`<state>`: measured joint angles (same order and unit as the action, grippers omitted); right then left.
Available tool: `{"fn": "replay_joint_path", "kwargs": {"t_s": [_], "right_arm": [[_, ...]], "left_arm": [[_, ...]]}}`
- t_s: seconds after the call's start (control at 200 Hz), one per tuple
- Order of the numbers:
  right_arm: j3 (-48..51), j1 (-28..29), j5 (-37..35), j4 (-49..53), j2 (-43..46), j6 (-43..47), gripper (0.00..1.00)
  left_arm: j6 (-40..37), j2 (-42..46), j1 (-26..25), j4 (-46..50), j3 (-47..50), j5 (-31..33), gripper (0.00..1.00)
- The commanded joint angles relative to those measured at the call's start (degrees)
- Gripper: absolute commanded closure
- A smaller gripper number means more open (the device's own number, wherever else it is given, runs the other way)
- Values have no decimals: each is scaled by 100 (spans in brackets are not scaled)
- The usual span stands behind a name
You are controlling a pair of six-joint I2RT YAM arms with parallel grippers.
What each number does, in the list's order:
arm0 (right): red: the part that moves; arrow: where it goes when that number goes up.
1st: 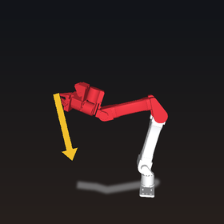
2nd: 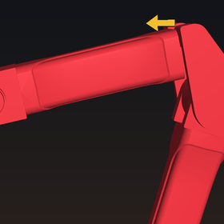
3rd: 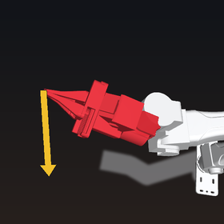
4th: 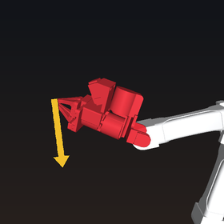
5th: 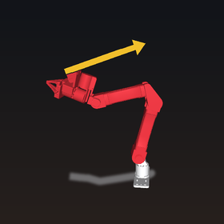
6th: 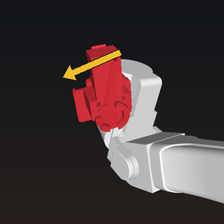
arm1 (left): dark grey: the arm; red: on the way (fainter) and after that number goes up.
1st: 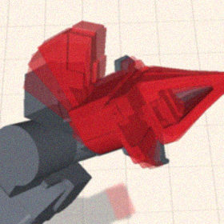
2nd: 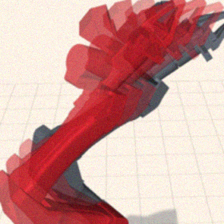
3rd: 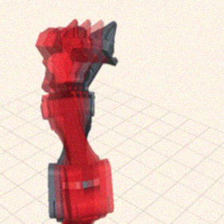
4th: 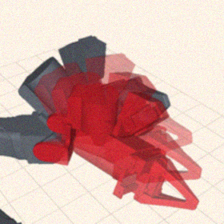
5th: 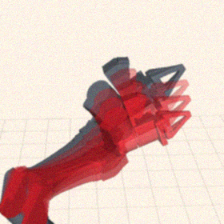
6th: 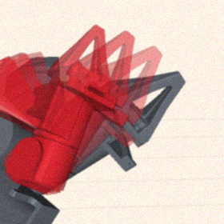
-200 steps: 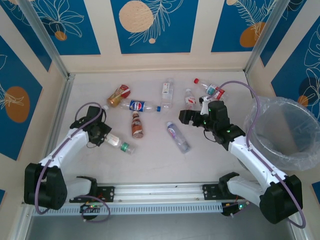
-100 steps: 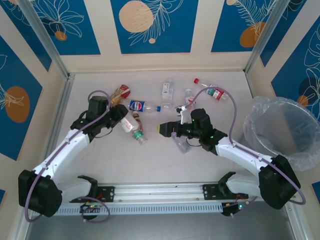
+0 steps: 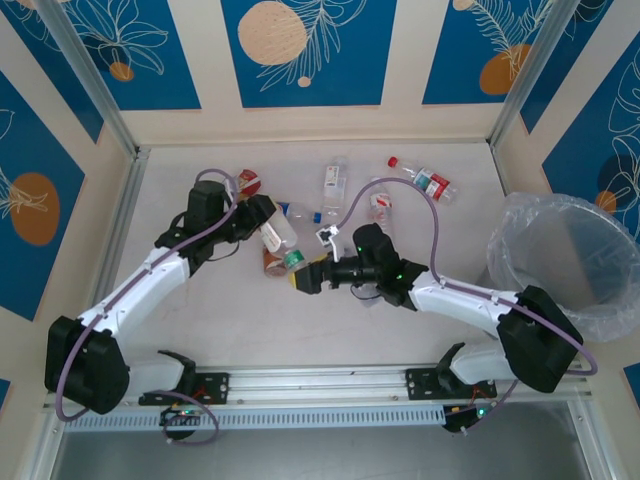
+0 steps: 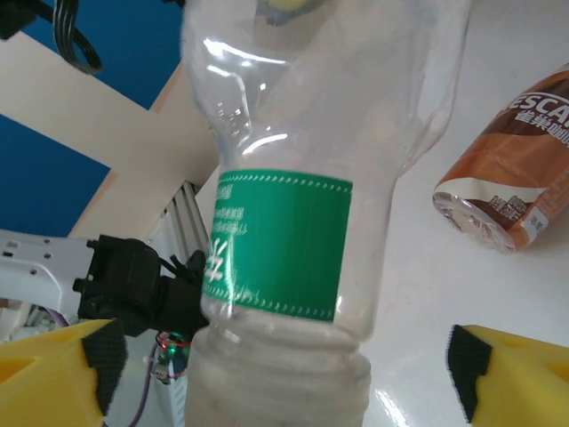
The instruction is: Put the plastic bottles in the bin
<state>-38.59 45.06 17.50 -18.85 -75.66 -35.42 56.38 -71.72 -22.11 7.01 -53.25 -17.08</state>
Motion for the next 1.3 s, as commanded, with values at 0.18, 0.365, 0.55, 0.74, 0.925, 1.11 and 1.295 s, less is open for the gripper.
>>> {"fn": "replay_joint_path", "kwargs": {"t_s": [0.18,0.365,0.55,0.74,0.925,1.11,1.295], "right_arm": [[-279,47,-28,-683,-373,-140,34],[-384,47,244,-751,-667,-92,51],[-409,-10,230,-552,-562,12,69],[-378,-89,214,-395,-414,33,80],[-420,-283,331,-186,-240,38,97],[-395,-645,382,547,236,53,100],[-558,-1217,767,1642,1018,-17,100]], "left_arm": [[-136,-71,-101,-330,-185,-348,100],[-136,-170,-118,-386,-202,-480,100],[-265,-163,-122,-160,-305,-439,100],[-380,-132,-127,-201,-400,-661,64],[-586,4,-118,101,-617,-608,0],[-777,440,-102,540,-776,-56,0],[-769,1046,-92,956,-536,1328,0]]}}
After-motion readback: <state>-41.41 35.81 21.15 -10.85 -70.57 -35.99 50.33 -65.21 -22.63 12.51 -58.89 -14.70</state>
